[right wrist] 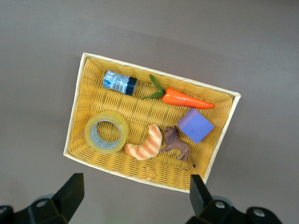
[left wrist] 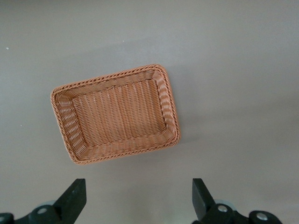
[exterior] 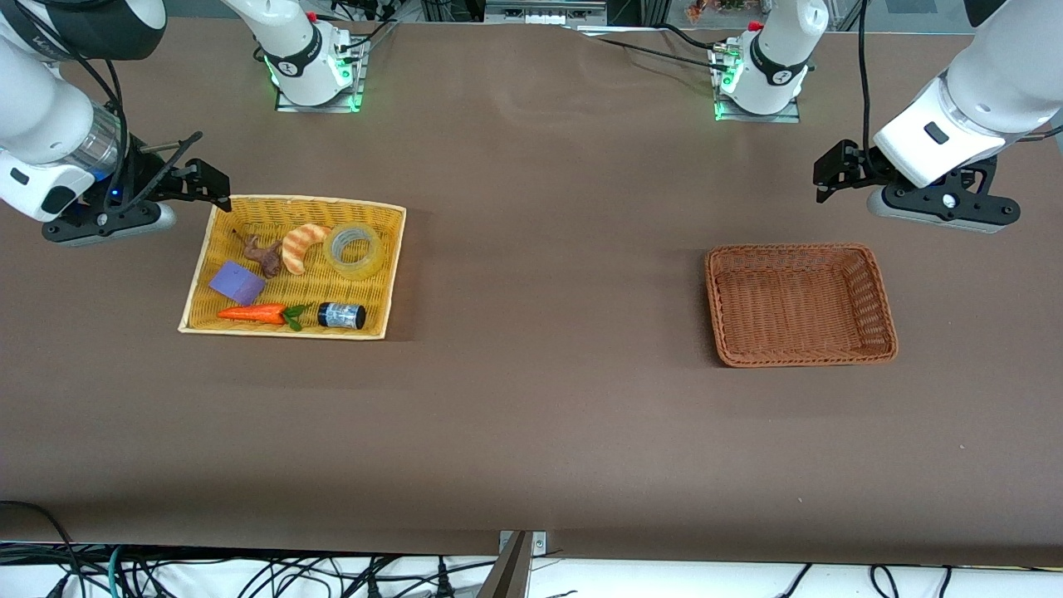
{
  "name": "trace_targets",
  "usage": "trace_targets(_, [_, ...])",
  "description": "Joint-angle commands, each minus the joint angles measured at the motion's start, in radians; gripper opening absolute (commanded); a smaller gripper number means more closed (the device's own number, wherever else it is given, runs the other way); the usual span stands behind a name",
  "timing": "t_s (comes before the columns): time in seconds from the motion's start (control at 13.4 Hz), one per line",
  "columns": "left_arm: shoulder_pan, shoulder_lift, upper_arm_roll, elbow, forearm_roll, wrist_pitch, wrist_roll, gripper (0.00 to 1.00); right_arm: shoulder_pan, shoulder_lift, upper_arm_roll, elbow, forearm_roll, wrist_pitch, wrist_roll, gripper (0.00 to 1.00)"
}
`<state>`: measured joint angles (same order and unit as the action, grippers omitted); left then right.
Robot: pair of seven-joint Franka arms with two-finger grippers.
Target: Transfer tape with both arms
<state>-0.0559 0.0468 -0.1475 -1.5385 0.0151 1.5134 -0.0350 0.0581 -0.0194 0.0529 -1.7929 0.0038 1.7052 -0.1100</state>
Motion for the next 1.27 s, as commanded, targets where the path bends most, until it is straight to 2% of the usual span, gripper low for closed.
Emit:
trace_targets(0.0, [-0.001,0.015,-0.004,0.034,0.028,-0.018,0.012,1.00,-0.004,0.007,0.005,0.021,-0.018,-0.021,0.001,1.00])
trace_targets(1.2, [0.007,0.019,0.000,0.034,0.028,-0.019,0.015,1.00,-0.004,0.010,0.008,-0.002,-0.027,-0.013,-0.008,1.00])
